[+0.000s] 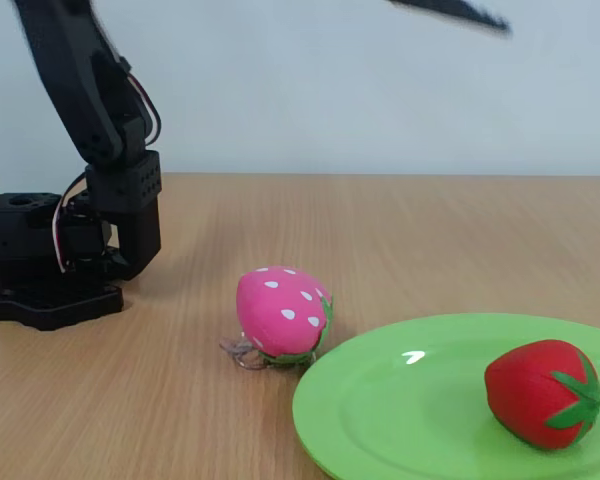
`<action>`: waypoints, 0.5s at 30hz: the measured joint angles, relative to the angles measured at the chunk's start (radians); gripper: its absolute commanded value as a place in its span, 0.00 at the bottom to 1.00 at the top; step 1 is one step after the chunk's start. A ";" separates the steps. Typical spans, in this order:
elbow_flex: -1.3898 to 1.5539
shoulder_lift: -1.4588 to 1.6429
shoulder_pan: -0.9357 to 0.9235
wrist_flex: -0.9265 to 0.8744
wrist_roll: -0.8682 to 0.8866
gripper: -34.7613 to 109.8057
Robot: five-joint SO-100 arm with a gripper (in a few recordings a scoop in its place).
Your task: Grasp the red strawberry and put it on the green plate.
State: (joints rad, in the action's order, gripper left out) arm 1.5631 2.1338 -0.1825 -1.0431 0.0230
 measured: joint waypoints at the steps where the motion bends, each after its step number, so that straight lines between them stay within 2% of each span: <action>1: 0.072 0.078 0.017 0.057 -0.011 0.21; 7: 0.675 0.589 0.132 0.399 -0.025 0.18; 15: 1.401 1.017 0.155 0.495 -0.043 0.18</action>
State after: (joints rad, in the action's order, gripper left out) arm 2.9637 3.1508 -0.0276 -0.5476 -0.0199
